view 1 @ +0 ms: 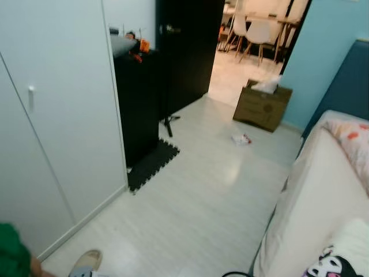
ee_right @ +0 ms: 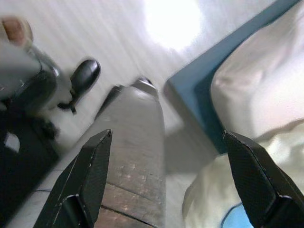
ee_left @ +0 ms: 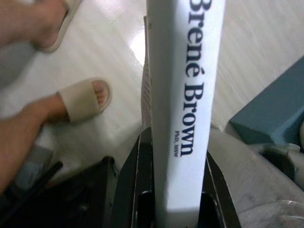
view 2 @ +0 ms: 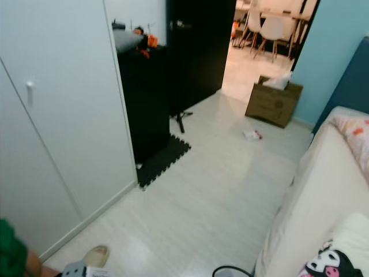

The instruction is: Clean up the room

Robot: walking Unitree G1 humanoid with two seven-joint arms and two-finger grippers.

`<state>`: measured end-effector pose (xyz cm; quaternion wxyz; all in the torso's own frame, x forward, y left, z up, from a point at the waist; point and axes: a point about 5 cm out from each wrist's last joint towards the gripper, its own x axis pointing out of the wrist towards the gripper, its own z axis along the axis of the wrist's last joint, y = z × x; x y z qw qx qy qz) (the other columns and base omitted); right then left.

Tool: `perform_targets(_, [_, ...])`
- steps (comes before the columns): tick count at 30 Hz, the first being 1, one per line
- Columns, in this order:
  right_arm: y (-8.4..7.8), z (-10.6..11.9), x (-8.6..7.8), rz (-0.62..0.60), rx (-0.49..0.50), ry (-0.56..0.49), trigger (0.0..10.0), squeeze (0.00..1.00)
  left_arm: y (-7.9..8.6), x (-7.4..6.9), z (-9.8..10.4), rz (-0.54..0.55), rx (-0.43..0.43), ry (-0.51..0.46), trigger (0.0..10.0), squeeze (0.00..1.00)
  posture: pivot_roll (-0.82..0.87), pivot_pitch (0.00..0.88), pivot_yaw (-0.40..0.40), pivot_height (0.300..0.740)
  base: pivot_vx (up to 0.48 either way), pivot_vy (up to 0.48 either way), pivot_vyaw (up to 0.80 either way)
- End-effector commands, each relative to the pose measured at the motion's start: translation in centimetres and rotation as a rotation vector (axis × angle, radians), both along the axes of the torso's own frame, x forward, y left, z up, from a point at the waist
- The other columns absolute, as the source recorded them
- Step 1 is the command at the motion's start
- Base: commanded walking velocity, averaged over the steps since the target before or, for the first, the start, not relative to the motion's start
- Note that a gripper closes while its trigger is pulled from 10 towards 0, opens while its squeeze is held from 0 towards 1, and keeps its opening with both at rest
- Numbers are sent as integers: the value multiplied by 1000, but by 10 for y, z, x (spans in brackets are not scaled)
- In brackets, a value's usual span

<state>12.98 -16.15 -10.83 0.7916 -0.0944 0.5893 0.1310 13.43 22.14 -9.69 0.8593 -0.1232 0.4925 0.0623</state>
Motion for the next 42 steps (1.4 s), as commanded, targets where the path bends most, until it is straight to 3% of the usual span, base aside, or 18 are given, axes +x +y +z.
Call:
perform_targets(1, [-10,-8,-30,-2,-43,126,10000,0,-6,7,1,-19,-12,-22,10000,0,145,0,-65,740,334,0,0])
perform_targets(9, [-9,-7,-28,-7,-20,124,10000,0,-8,9,2,-7,-26,-35,10000,0,151,0,-69,740,327,0,0])
perform_targets(26, [-7,-8,-29,-49,-15,102,10000,0,-7,4,0,-19,-24,-31,10000,0,165,0,-79,740,0,0,0])
perform_targets(42, [-5,-8,-30,-77,-18,75,10000,0,-5,10,3,-41,-18,-44,10000,0,155,0,-66,740,106,0,-44])
